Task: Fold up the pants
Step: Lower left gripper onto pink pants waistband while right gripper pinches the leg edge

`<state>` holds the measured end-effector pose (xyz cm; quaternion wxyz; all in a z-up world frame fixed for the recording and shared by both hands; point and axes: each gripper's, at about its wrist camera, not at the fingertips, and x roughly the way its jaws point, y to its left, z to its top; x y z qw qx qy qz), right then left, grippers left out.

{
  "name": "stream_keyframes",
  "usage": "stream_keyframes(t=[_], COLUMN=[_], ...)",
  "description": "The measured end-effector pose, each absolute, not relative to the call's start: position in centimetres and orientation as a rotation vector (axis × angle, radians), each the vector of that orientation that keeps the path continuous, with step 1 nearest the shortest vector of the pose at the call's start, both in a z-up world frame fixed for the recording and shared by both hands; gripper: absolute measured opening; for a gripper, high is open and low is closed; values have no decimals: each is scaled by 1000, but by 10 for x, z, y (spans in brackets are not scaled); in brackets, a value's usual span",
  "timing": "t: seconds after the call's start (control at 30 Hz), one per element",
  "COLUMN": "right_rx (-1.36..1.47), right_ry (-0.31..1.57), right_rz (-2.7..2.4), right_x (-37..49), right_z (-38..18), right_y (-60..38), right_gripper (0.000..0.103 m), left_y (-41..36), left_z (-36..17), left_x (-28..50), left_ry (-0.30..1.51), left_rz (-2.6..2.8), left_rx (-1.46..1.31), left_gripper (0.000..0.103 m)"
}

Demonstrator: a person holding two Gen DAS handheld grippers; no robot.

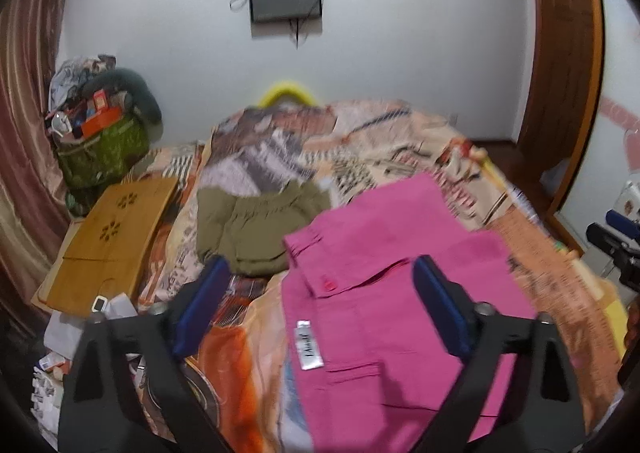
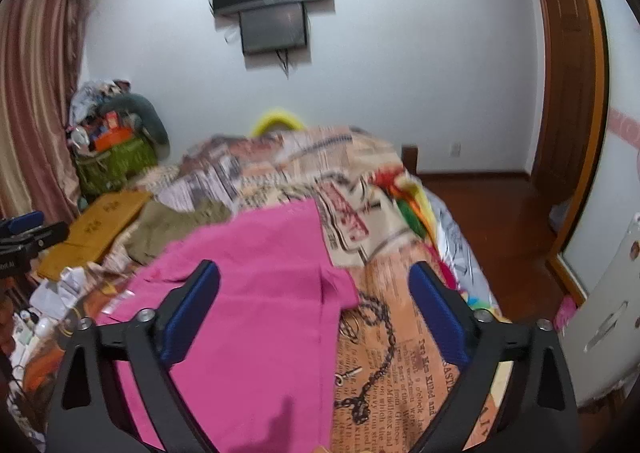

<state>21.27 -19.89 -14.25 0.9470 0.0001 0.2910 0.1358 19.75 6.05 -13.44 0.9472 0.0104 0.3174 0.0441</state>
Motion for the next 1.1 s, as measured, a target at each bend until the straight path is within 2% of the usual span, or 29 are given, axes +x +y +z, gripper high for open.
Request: stream_keyframes(t=[0.03,0.13,0.27,0.4,0.5,0.73,0.8,1.0,1.07,1.1], right_rx=[-6,-27,-62,-49,-35,-36,-44,-18,-26,-33], right_ry=[607,657,727,803,849,924,933,950,967,980], right_rz=[274,281,321,371,411,466,462,503,522,534], right_x=[216,236,262,281,290,309,315,329,333,334], right_z=[-145,-158,-174,-193,-208,-232,-237,-241,-244,-247], right_y=[-200,-203,-202,-195,-189,-178,-175,-173,-168,-165], right_gripper=[90,78,63,59,50,33,32,26,13,11], left_y=[64,74,84,87,88,92,92,88,89,89], left_z=[-140,-151,-165,-185,-207,-254,-264,-274,-279,-279], left_x=[207,231,260,281,294,306,309,314,317,318], left_ry=[670,728,805,871,946,1103,1149,1165,1175,1174], left_rz=[88,58,45,40,30,-49,-82,-119,-120,-120], left_rx=[25,23,35,37,21,-105,-161,-182,-202,-204], left_gripper=[77,71,69,69,69,52,48,48,49,49])
